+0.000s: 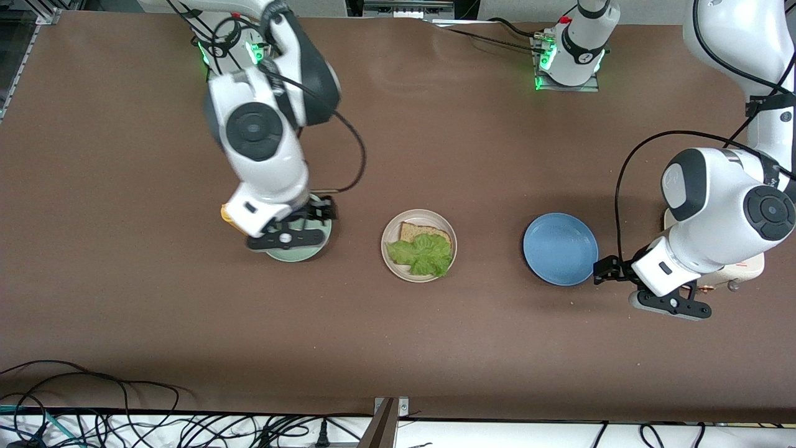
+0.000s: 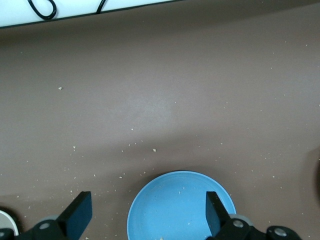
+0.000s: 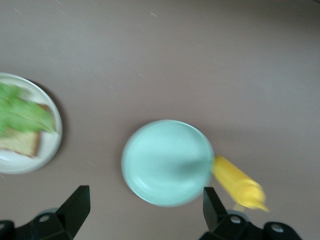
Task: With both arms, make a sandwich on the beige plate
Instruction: 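Withdraw the right gripper from the beige plate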
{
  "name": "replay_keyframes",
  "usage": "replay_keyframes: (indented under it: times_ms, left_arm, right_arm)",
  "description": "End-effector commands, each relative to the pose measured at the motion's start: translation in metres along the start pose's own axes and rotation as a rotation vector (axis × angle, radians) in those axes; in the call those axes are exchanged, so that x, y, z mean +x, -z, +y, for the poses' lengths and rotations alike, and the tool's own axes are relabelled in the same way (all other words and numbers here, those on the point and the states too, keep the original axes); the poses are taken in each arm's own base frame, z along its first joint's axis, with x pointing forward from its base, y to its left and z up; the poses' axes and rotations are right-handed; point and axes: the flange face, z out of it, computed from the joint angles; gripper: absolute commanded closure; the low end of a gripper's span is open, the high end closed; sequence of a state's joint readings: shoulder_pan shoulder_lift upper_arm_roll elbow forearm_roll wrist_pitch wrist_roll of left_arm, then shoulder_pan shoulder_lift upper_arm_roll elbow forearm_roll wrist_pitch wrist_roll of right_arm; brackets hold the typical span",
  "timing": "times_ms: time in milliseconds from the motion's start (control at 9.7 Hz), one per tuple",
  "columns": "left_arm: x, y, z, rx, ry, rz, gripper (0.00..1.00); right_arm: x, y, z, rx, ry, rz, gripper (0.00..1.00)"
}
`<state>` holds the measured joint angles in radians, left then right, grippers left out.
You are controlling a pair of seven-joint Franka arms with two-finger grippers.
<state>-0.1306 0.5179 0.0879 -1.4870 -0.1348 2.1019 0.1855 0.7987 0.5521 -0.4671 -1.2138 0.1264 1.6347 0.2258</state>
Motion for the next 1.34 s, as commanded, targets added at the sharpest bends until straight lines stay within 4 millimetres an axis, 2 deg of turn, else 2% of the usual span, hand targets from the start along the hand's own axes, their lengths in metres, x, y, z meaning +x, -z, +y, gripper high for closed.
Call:
replay_keyframes:
  times_ms: [0, 206, 412, 515, 619, 825, 928, 1134, 1237]
  left_arm:
    - [-0.004, 0.008, 0.001, 0.025, -0.008, -0.009, 0.0]
    - [-0.004, 0.008, 0.001, 0.025, -0.008, -0.009, 0.0]
    - [-0.004, 0.007, 0.0, 0.025, -0.006, -0.01, 0.0]
    - [-0.004, 0.007, 0.0, 0.025, -0.006, -0.01, 0.0]
    - [-0.004, 0.006, 0.001, 0.024, -0.006, -0.012, 0.0]
    - [-0.004, 0.009, -0.001, 0.026, -0.005, -0.009, 0.0]
    - [-0.005, 0.015, 0.0, 0.024, -0.005, -0.008, 0.0]
    - [-0.01, 0.033, -0.001, 0.02, -0.001, -0.025, 0.0]
    - [-0.012, 0.039, 0.0, 0.015, -0.002, -0.048, 0.0]
  right_arm:
    - [-0.025, 0.03, 0.069, 0.001, 0.038, -0.105, 0.0]
    - [-0.047, 0.022, 0.151, 0.042, 0.089, -0.185, 0.0]
    - [-0.062, -0.01, 0.222, 0.097, 0.195, -0.197, 0.0]
    - [-0.066, -0.022, 0.243, 0.111, 0.236, -0.189, 0.0]
    - [-0.07, -0.033, 0.256, 0.125, 0.272, -0.175, 0.0]
    - [-0.091, -0.074, 0.302, 0.226, 0.328, -0.112, 0.0]
    - [-0.101, -0.097, 0.314, 0.273, 0.354, -0.082, 0.0]
    - [-0.105, -0.118, 0.321, 0.283, 0.428, -0.023, 0.0]
    - [-0.111, -0.136, 0.331, 0.362, 0.452, 0.049, 0.0]
